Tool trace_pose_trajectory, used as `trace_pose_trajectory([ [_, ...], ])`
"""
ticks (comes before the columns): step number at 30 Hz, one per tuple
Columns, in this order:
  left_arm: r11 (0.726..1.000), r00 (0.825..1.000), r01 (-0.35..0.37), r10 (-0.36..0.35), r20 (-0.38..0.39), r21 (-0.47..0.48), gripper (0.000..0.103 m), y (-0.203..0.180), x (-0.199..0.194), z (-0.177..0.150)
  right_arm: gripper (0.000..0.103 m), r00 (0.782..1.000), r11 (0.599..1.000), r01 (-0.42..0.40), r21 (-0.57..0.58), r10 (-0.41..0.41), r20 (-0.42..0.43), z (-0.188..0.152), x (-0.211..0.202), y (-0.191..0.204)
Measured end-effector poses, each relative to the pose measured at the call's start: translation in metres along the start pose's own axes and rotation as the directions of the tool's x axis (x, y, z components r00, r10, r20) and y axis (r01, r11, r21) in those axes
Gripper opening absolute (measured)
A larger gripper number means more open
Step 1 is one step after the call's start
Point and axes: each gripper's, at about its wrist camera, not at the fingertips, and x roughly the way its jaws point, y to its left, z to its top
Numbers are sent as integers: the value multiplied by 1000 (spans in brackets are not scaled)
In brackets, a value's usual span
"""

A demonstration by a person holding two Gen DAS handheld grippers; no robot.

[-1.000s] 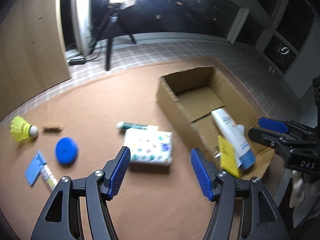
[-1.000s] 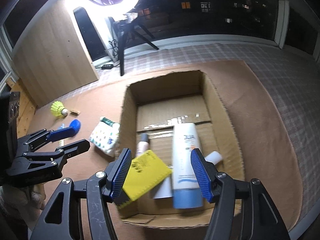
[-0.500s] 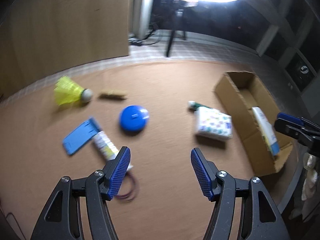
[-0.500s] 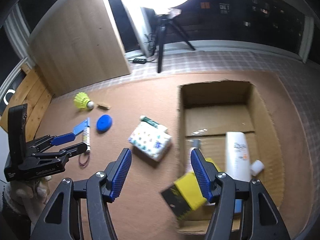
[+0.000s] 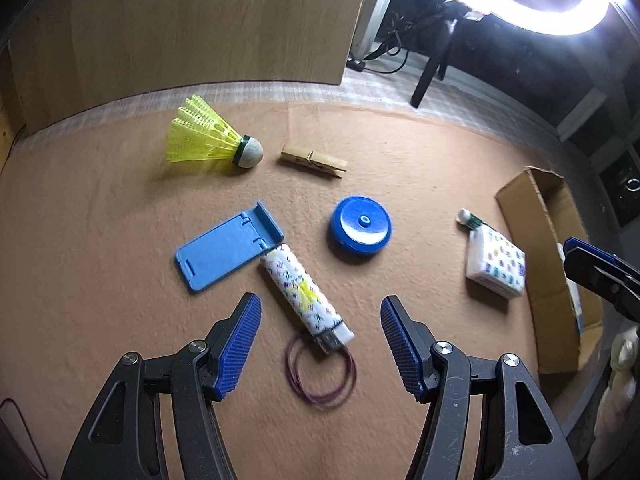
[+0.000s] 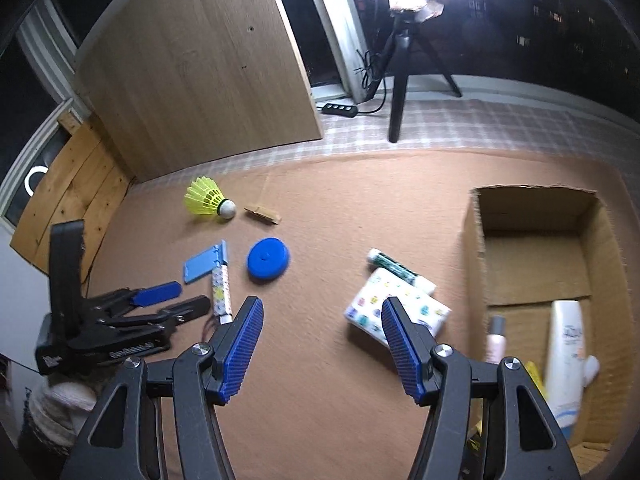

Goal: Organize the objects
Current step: 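Move the left tool to the patterned badminton tube and grasp it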

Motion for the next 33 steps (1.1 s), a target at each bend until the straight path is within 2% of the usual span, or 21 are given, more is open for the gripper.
trace_pose_trajectory([
  [5, 1000, 999, -8, 8, -39, 9, 65, 2, 22, 10, 58, 1000, 1000, -6, 13, 6, -13, 6, 14, 5],
  [9, 1000, 998, -21, 22, -57, 14, 58, 4, 33, 15, 58, 999, 1000, -12, 18, 13, -30, 3, 22, 9],
  [13, 999, 996, -46, 48, -71, 25, 44, 6, 42, 17, 58, 999, 1000, -13, 21, 14, -42, -1, 27, 11],
  [22, 998, 995, -59, 61, -77, 26, 27, 20, 46, 13, 58, 997, 1000, -15, -7, 14, -73, -9, 35, 23],
  [33, 999, 997, -48, 47, -63, -16, 25, 49, 25, -22, 58, 986, 993, -36, -109, 18, -167, -35, 69, 58],
])
